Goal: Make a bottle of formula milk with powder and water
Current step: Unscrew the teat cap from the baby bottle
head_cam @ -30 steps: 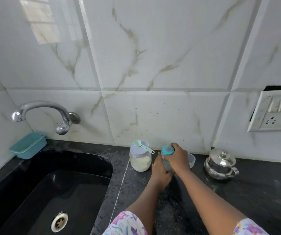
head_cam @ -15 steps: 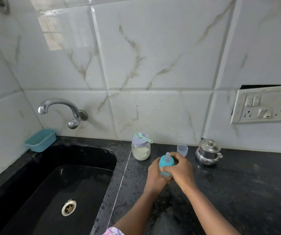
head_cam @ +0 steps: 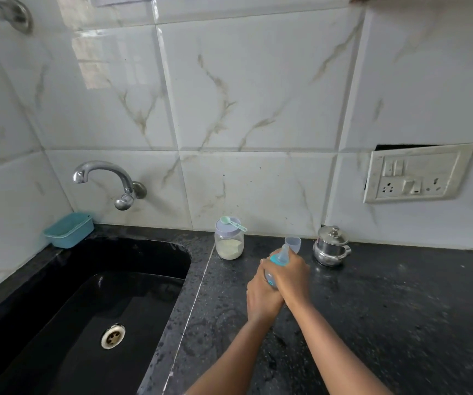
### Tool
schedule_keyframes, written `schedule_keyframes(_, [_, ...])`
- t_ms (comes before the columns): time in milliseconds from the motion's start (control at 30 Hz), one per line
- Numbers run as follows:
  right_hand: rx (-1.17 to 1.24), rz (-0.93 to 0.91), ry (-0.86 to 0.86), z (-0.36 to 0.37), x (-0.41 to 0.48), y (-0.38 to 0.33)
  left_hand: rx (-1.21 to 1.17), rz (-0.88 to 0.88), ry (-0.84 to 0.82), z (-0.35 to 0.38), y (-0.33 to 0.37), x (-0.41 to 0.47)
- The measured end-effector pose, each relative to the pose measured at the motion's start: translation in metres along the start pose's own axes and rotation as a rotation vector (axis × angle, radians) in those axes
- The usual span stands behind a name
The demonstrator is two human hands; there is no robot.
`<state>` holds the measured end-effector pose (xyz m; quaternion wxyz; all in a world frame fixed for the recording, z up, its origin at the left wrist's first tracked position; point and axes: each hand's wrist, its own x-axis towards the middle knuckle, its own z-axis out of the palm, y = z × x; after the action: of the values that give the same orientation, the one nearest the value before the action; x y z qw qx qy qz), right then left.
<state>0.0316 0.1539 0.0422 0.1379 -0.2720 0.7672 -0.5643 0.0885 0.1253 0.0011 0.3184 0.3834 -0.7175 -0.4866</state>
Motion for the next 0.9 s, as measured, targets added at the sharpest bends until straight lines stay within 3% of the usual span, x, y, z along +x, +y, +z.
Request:
schedule_keyframes(167, [0.025,-0.052,0.003,-0.003,-0.007,-0.002,0.001,0.033,-0.070,-0.011,0.003,-0.001])
schedule_keyframes(367, [0.149,-0.015,-0.074,-0.007,0.008,-0.009,-0.072,-0.005,-0.275,-0.024,0.012,0.017])
schedule_keyframes(467, [0.339,-0.033,-0.276,-0.015,0.015,-0.011,-0.151,0.002,-0.479,-0.033,0.018,0.024])
schedule_keyframes(600, [0.515,-0.055,-0.817,-0.036,0.026,-0.013,-0.132,-0.034,-0.791,-0.048,0.026,0.027])
schedule_keyframes(700, [0.492,0.024,-0.938,-0.046,0.039,-0.017,-0.026,-0.030,-0.641,-0.047,0.025,0.032])
schedule_keyframes(800, [0.227,0.087,-0.723,-0.046,0.046,-0.030,0.094,0.012,-0.403,-0.042,0.021,0.035])
schedule_keyframes(900, [-0.152,0.012,-0.515,-0.045,0.050,-0.043,0.221,0.061,-0.319,-0.037,0.020,0.033])
